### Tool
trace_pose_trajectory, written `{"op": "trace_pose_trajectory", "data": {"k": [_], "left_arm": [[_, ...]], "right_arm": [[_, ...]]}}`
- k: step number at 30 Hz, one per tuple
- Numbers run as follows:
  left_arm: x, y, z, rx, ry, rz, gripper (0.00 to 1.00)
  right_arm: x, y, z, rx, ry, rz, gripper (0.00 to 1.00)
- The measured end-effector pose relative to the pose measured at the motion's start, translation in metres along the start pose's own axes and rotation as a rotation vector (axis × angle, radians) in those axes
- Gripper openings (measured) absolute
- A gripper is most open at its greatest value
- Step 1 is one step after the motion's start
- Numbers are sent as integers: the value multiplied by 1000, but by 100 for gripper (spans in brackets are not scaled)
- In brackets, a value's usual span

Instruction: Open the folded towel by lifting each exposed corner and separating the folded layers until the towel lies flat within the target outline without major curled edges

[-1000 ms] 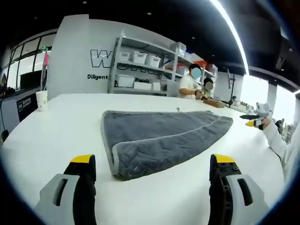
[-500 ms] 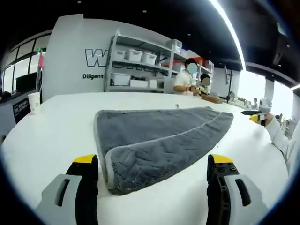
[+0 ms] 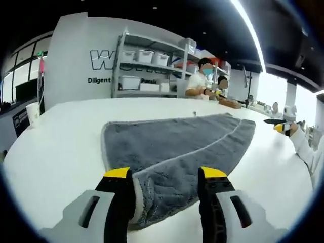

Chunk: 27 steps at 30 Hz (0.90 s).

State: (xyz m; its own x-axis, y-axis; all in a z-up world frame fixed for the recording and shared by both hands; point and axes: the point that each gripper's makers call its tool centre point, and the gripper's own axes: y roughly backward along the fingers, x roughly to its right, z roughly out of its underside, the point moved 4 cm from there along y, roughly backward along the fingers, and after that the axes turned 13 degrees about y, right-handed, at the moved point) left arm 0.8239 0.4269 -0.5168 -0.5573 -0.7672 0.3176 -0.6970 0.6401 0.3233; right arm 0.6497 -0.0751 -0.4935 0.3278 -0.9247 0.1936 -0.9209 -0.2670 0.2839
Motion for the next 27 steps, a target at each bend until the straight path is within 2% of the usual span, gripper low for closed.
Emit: {"op": "trace_pose_trajectory", "data": {"k": [3,6,12,18,23,27], "left_arm": [[1,1,-3,12,-3,12,33],[-7,1,-4,9,4,-24,31],[-15,7,-1,26,57,-46,19],[-22,11,6,11,70,-79,9],[-19,15,6,10,80,-58,5],[-14,19,7,5,82,-12,4]], "right_arm": [[-2,-2,1,-7,2,-10,97],[-3,-3,2,-11,4,-14,97],[-3,-4,3,-13,2,-16,96],[-4,-5,4,-17,-1,-21,95],[-4,-4,4,-17,-2,-22,94],[-3,-4,6,-20,-4,-24,94]]}}
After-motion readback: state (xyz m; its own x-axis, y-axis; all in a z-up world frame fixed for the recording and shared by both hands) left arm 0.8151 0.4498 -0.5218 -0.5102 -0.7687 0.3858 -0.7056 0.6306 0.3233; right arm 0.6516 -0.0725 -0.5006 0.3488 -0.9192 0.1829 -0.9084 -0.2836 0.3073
